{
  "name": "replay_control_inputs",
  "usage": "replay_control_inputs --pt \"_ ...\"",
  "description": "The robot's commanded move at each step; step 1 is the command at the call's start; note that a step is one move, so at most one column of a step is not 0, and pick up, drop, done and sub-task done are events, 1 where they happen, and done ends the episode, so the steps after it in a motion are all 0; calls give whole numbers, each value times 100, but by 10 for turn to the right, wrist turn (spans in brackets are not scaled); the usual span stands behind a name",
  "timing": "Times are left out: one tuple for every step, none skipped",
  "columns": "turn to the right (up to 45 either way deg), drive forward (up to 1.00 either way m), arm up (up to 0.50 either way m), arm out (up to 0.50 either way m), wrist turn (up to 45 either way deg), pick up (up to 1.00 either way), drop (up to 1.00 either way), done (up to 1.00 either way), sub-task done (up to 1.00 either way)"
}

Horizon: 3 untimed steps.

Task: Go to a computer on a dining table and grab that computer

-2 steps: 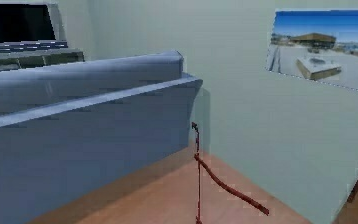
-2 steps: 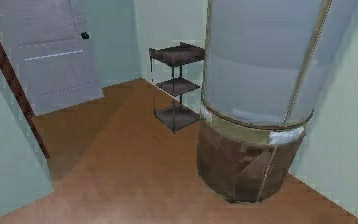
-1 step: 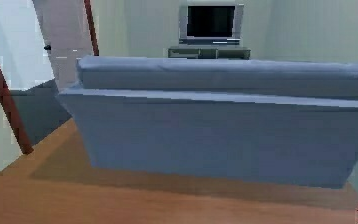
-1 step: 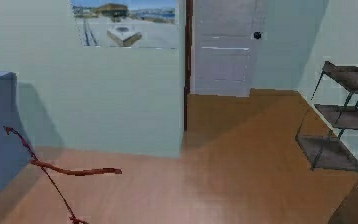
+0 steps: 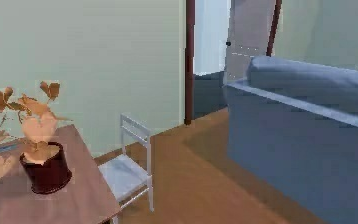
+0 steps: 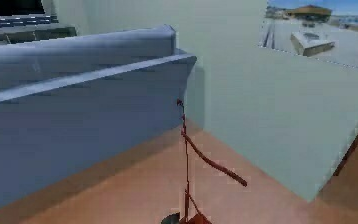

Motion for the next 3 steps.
replay_control_inputs --pt "-360 0 0 0 0 0 0 0 0" --pt "0 15 0 0 0 0 0 0 0" --pt "-450 0 0 0 0 0 0 0 0"
